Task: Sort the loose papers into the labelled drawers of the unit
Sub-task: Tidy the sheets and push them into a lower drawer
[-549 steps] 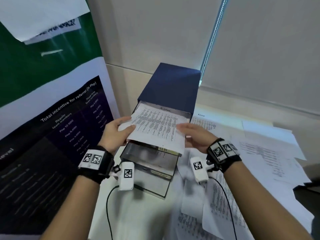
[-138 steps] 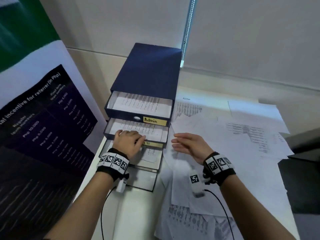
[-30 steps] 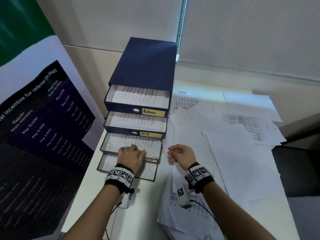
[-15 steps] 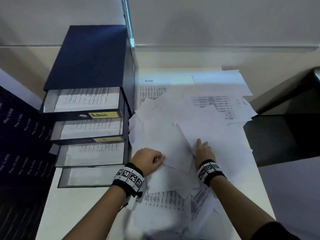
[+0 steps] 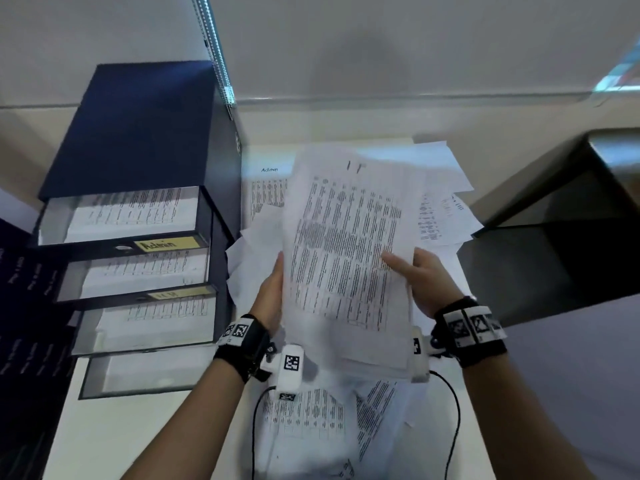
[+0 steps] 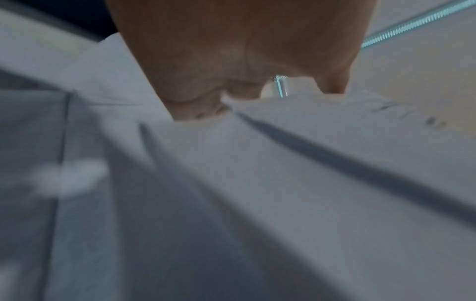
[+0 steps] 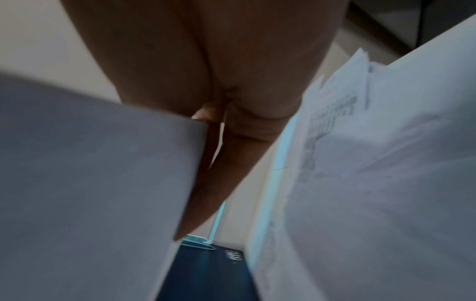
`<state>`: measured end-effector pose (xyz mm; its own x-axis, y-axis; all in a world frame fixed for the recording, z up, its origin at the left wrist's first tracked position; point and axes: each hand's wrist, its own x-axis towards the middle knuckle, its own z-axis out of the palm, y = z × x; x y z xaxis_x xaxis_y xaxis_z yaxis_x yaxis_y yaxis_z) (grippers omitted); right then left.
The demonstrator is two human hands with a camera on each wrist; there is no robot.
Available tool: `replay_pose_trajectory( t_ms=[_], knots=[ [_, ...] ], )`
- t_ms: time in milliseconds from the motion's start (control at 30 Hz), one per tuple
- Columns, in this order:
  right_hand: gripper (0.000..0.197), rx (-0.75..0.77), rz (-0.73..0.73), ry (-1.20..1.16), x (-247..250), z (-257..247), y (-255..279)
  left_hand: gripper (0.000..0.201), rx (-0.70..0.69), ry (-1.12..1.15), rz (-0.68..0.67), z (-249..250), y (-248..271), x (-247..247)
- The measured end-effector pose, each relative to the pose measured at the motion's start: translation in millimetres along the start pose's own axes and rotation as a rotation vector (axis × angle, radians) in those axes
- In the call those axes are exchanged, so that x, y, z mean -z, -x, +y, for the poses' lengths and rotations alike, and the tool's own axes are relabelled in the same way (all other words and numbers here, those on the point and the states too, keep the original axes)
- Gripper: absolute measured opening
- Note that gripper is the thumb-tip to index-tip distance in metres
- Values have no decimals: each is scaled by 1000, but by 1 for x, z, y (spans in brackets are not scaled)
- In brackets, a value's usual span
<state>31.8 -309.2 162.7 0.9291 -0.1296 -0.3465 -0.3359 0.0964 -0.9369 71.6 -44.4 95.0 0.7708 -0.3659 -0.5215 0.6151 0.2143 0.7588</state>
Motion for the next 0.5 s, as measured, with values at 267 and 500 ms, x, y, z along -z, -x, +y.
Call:
replay_pose_trajectory(
  t_ms=[267,500],
  knots=[
    [99,-389,73,711,12,126,-1,31,198,-342,214,-52,-4,36],
    [93,-336,231,862,-18,148,11,23,189,-641,233,-96,0,34]
  ],
)
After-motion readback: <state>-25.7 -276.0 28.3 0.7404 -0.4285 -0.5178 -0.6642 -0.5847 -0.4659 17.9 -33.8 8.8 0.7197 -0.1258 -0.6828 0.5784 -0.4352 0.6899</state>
